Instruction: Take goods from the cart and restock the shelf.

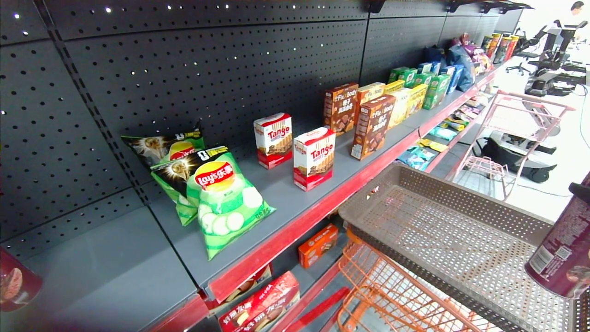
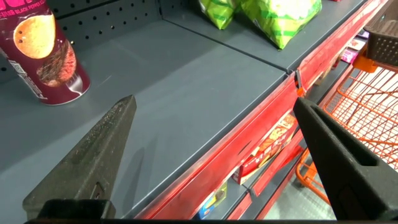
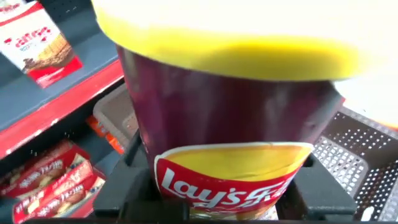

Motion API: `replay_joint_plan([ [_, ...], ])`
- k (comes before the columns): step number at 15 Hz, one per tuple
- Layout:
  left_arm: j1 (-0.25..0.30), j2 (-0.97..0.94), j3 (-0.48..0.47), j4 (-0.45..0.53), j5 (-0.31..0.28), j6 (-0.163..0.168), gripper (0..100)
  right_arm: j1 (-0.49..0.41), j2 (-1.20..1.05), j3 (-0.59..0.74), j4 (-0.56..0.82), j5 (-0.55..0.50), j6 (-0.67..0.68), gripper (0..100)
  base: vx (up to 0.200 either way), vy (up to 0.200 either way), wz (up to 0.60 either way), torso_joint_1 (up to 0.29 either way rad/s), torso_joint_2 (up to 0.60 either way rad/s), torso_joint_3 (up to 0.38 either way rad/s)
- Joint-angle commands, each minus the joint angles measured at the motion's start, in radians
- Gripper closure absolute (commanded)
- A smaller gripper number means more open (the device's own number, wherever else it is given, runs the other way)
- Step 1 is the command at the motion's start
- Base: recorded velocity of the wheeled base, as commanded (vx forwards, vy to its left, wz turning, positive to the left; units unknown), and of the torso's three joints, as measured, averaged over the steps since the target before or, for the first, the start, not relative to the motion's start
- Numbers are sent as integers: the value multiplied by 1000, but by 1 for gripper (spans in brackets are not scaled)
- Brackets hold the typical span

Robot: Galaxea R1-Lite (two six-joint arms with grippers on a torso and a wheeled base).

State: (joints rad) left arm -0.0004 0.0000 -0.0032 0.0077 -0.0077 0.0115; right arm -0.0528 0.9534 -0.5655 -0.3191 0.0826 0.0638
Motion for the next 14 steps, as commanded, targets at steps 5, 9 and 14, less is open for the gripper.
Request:
replay_joint_plan([
  [5,0,0,0,0,0,1,0,143,-45,36,-8,-216,-30,100,0,0,0,0,0,0],
  [9,0,0,0,0,0,-1,0,169,-59,36,-11,-218,-42,100,0,0,450,-1,3,3],
  [14,0,0,0,0,0,-1,0,205,-51,39,-17,-210,-30,100,0,0,600,2,3,3],
])
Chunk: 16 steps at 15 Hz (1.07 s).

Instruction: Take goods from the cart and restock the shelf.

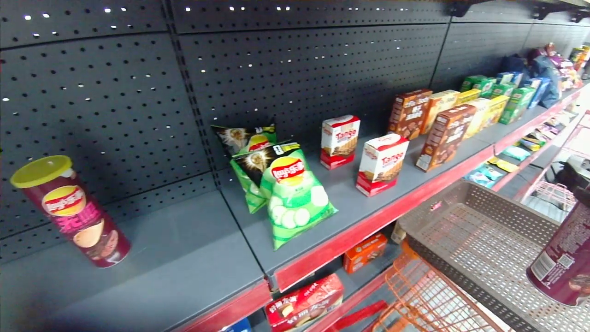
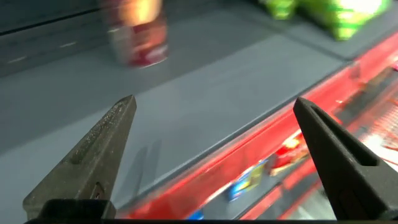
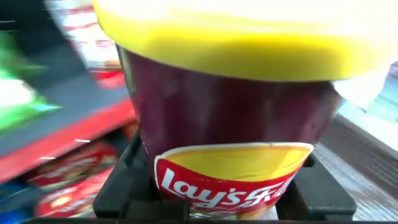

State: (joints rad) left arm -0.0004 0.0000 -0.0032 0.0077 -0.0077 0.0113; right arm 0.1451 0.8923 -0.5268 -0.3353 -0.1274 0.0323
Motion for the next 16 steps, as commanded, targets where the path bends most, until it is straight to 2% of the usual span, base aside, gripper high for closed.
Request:
replay_joint_plan([
  [1,0,0,0,0,0,-1,0,10,11,5,-1,2,1,100,0,0,600,-2,-2,-2],
  [10,0,0,0,0,0,-1,0,22,0,28,-1,25,0,100,0,0,600,2,0,2],
  [14,-1,0,0,0,0,1,0,17,-73,34,4,81,18,100,0,0,0,0,0,0],
  [16,0,0,0,0,0,-1,0,57,-151,42,45,91,35,100,0,0,0,0,0,0],
])
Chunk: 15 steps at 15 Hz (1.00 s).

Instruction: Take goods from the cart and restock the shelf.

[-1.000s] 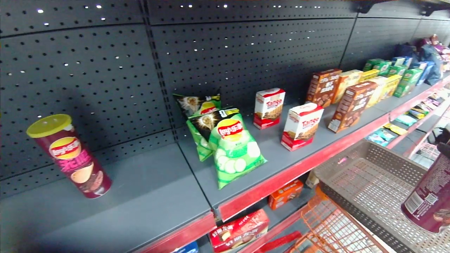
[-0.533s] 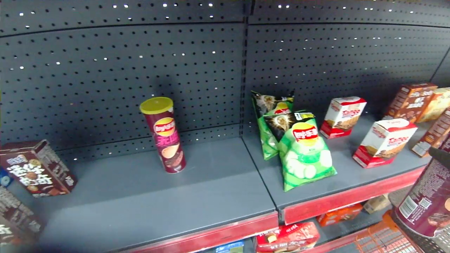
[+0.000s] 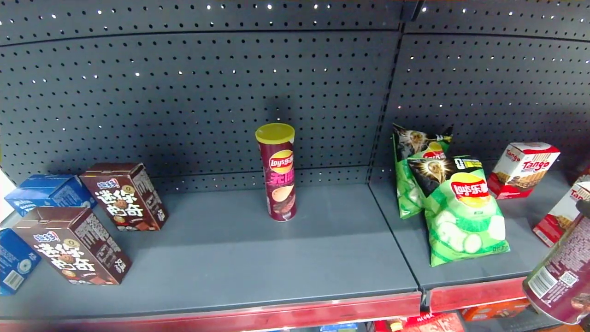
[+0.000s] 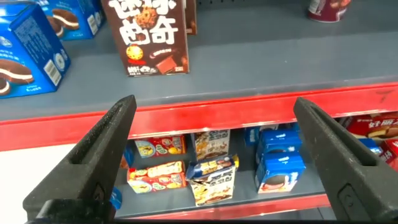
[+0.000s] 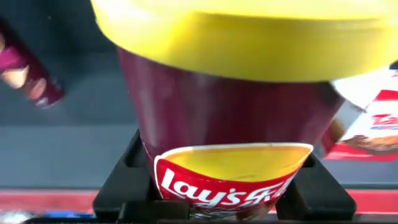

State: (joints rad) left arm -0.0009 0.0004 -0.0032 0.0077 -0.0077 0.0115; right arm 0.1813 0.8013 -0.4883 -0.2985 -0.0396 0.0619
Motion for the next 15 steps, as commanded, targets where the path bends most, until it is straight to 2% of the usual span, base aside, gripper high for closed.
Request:
replay_joint_plan([
  [1,-1,0,0,0,0,-1,0,35,-85,19,15,7,3,100,0,0,0,0,0,0],
  [4,-1,0,0,0,0,-1,0,80,-117,39,13,49,4,100,0,0,0,0,0,0],
  [7,1,0,0,0,0,1,0,118,-83,-6,1,102,12,100,0,0,0,0,0,0],
  [11,1,0,0,0,0,-1,0,187,-62,-10,-31,109,16,100,0,0,0,0,0,0],
  [15,1,0,0,0,0,-1,0,218,-53,-9,-24,109,13,100,0,0,0,0,0,0],
])
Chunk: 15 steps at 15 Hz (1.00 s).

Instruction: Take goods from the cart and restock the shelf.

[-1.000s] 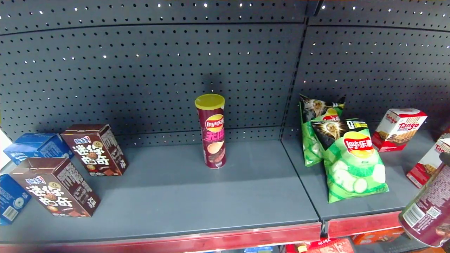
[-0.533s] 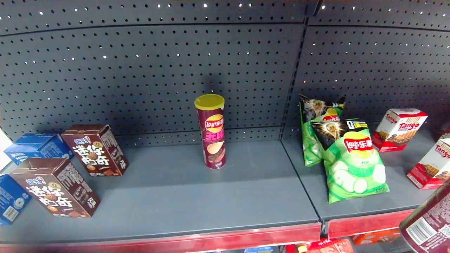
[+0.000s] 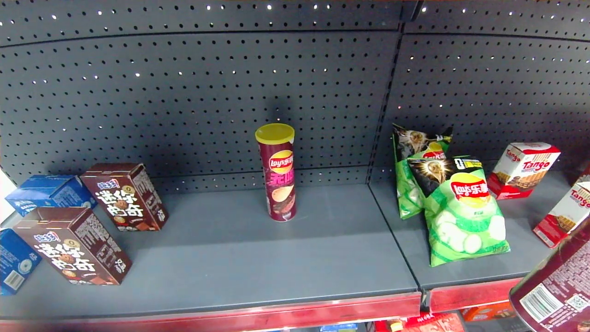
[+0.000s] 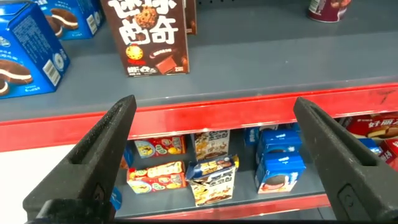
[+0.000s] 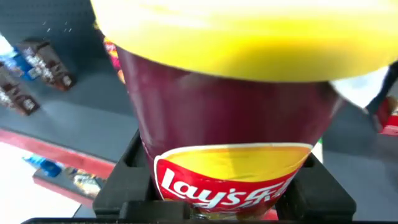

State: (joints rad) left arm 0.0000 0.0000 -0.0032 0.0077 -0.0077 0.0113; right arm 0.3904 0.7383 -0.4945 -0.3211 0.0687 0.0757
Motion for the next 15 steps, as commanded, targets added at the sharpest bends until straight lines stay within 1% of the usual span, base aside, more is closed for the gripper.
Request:
replay_joint_plan([
  [1,0,0,0,0,0,1,0,30,19,-13,4,-1,-4,100,0,0,0,0,0,0],
  [3,0,0,0,0,0,-1,0,19,13,-9,33,-4,-2,100,0,0,0,0,0,0],
  [4,-2,0,0,2,-6,12,0,10,10,-15,69,-6,-2,100,0,0,0,0,0,0],
  [5,-3,5,-1,5,-6,12,0,7,9,-22,97,-6,-2,100,0,0,0,0,0,0],
  [7,-23,57,-3,6,-6,12,0,5,4,-67,195,-10,-5,100,0,0,0,0,0,0],
  [8,-100,124,-3,6,0,10,0,8,12,-141,310,-9,-5,100,0,0,0,0,0,0],
  [9,-123,126,-17,-5,-5,16,0,11,16,-151,327,-10,-7,100,0,0,0,0,0,0],
  [10,-126,144,-78,-14,-3,26,0,11,23,-157,327,-12,-8,100,0,0,0,0,0,0],
  [11,-133,206,-159,0,-21,22,0,11,27,-170,332,-12,-13,100,0,0,0,0,0,0],
  [12,-140,288,-228,12,-37,36,0,8,24,-174,333,-12,-13,100,0,0,0,0,0,0],
  [13,-141,370,-274,15,-51,115,0,7,35,-185,330,-12,-13,100,0,0,0,0,0,0],
  [14,-137,402,-297,18,-57,199,0,10,32,-187,333,-12,-13,100,0,0,0,0,0,0],
  [15,-130,437,-324,18,-60,213,0,5,29,-190,333,-12,-13,100,0,0,0,0,0,0],
])
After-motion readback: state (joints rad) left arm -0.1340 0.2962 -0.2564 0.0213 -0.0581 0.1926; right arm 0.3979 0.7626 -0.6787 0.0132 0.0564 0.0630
